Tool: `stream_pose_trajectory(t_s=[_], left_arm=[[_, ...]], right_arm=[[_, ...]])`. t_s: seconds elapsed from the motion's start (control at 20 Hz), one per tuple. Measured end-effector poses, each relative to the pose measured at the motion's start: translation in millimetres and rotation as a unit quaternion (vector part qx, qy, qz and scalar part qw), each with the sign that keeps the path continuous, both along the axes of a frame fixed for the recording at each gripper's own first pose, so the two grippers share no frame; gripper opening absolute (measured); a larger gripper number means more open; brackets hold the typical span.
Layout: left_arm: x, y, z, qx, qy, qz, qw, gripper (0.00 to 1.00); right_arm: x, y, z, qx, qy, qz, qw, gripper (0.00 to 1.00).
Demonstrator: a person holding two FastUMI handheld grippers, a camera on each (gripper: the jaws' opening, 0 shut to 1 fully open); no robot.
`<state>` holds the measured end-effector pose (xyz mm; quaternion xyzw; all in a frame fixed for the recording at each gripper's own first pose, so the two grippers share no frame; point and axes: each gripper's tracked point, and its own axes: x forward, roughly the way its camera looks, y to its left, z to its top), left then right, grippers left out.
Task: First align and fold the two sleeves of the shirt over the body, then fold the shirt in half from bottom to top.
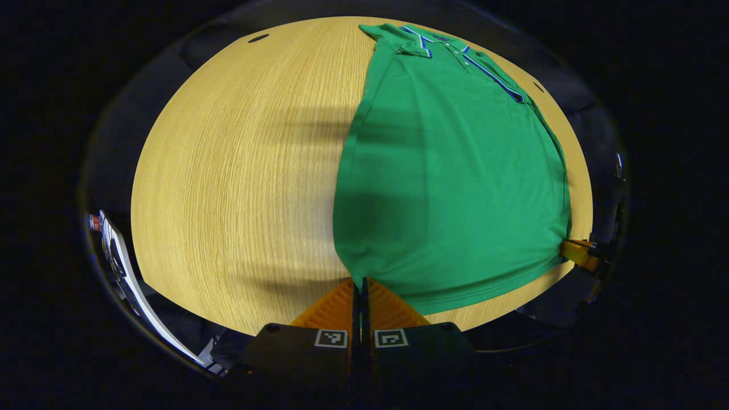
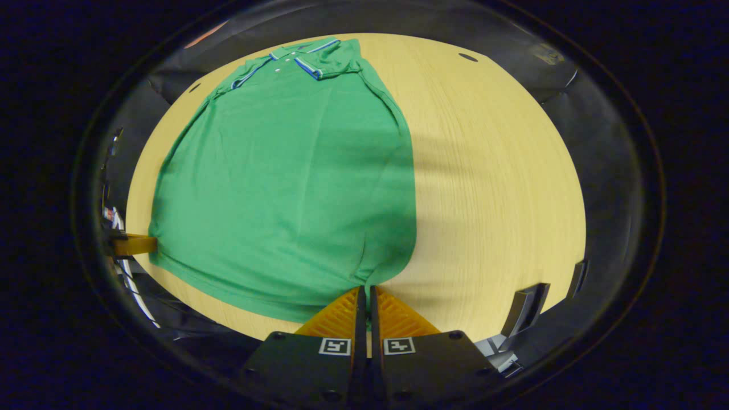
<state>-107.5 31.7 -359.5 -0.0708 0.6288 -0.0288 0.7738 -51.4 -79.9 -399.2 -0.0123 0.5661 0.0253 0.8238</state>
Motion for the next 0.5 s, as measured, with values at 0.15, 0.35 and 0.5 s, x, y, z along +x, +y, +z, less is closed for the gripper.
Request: stream_pose_trajectory(t_s=[0.15,0.35,0.5], left_arm=[[9.0,-6.0,14.6,-0.017,0.002,0.009,1.0,0.03],[41.6,-6.4,54.6,-0.03,-0.03,0.018,0.999,0.03],[87.2,-1.3,103.1,-0.042,-0.076,0.027,0.996,0.03]], right_arm=[[0.0,-3.1,4.6,0.015,-0.005,-0.009,1.0,0.03],[1.3,-2.0,31.3,0.025,-0.024,0.0,0.999,0.03],[10.7,5.3,65.2,0.04,-0.054,0.01,0.998,0.03]])
